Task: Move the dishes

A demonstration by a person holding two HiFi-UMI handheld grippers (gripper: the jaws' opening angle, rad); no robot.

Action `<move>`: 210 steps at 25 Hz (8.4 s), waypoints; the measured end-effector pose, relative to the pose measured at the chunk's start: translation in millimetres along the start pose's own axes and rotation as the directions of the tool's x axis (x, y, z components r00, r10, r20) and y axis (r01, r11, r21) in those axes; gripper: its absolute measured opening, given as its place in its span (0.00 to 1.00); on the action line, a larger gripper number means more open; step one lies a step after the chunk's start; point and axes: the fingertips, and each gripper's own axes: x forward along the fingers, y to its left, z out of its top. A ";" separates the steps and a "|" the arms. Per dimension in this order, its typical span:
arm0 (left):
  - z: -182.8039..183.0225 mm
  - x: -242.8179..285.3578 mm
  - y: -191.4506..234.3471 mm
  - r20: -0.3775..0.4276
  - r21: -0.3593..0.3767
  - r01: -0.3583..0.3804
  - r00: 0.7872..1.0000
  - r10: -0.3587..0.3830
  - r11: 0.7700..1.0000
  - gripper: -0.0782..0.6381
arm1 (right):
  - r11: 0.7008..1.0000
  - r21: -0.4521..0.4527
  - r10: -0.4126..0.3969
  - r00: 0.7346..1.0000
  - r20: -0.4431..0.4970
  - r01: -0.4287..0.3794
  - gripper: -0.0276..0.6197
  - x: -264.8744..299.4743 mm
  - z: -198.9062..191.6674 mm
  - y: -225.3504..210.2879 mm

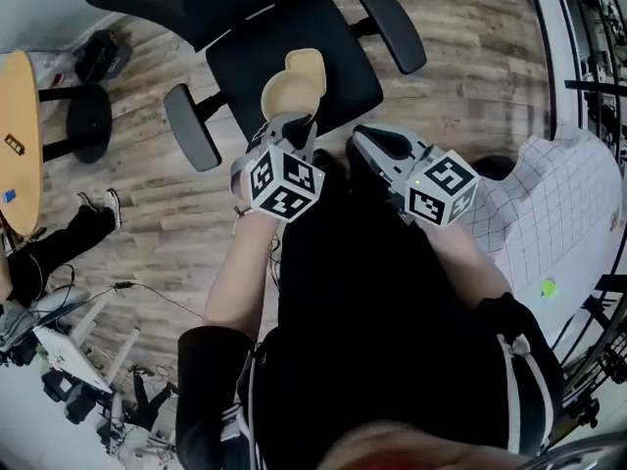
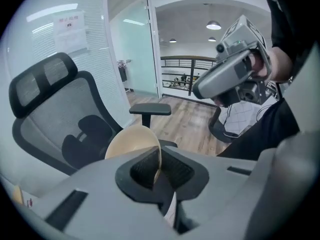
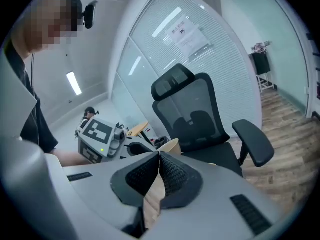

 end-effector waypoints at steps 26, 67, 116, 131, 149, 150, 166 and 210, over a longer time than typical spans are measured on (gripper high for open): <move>101.1 -103.4 -227.0 0.070 0.367 0.098 0.989 -0.133 0.925 0.13 | 0.971 0.003 -0.230 0.938 0.258 0.237 0.07 -256.6 -56.4 87.0; 291.4 -37.5 -658.2 -0.381 0.924 0.220 0.597 -0.706 -0.312 0.13 | 0.107 0.777 -0.935 -0.204 0.291 0.620 0.07 -659.4 -233.3 82.0; 342.9 211.9 -938.0 -0.586 0.705 0.035 0.592 -0.553 -0.709 0.13 | -0.033 0.936 -0.974 -0.223 0.049 0.351 0.07 -791.7 -315.5 -64.6; 351.9 200.3 -935.9 -0.535 0.784 0.084 0.595 -0.601 -0.615 0.20 | 0.002 0.927 -0.976 -0.199 0.083 0.374 0.07 -789.9 -315.5 -51.7; 403.3 100.8 -875.0 -0.367 0.913 0.356 0.501 -0.784 -0.200 0.15 | 0.197 0.830 -0.964 -0.051 0.261 0.521 0.07 -793.2 -286.4 -24.5; 405.3 91.2 -868.0 -0.355 0.908 0.383 0.484 -0.800 -0.171 0.14 | 0.208 0.824 -0.961 -0.044 0.271 0.527 0.07 -793.2 -283.4 -23.6; 439.2 -39.9 -723.3 -0.075 0.770 0.634 0.202 -0.977 0.071 0.12 | 0.250 0.747 -0.944 -0.018 0.331 0.617 0.07 -761.3 -204.4 -32.9; 352.1 -82.6 -540.5 0.459 0.359 0.552 0.598 -0.657 0.753 0.12 | 0.761 0.249 -0.641 0.635 0.431 0.599 0.07 -593.5 -144.3 -17.7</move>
